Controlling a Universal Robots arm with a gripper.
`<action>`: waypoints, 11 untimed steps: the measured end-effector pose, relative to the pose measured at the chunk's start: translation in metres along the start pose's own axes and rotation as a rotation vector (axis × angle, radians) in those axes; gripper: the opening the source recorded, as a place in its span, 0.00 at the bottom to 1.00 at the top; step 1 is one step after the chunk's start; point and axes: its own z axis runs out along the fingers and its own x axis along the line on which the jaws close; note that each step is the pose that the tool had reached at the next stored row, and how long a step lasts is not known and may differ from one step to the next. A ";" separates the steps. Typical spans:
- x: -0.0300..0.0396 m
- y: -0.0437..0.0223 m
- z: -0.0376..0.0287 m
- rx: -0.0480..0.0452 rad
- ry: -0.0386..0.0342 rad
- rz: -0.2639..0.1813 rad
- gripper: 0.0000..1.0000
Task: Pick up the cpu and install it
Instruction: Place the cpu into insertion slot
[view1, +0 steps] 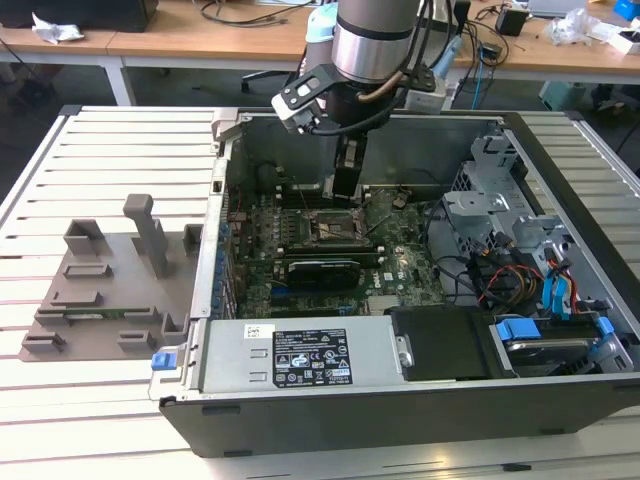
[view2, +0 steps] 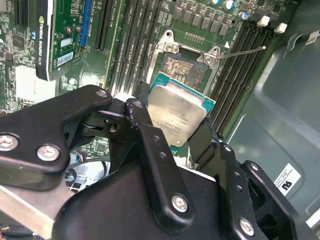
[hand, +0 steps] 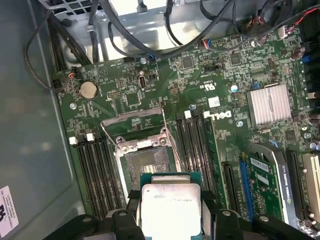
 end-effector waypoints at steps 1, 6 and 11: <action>0.0000 0.0000 0.0000 -0.0005 -0.0010 -0.022 0.55; 0.0000 0.0000 0.0001 -0.0027 -0.0060 -0.136 0.55; 0.0000 0.0000 0.0001 -0.0054 -0.0118 -0.268 0.55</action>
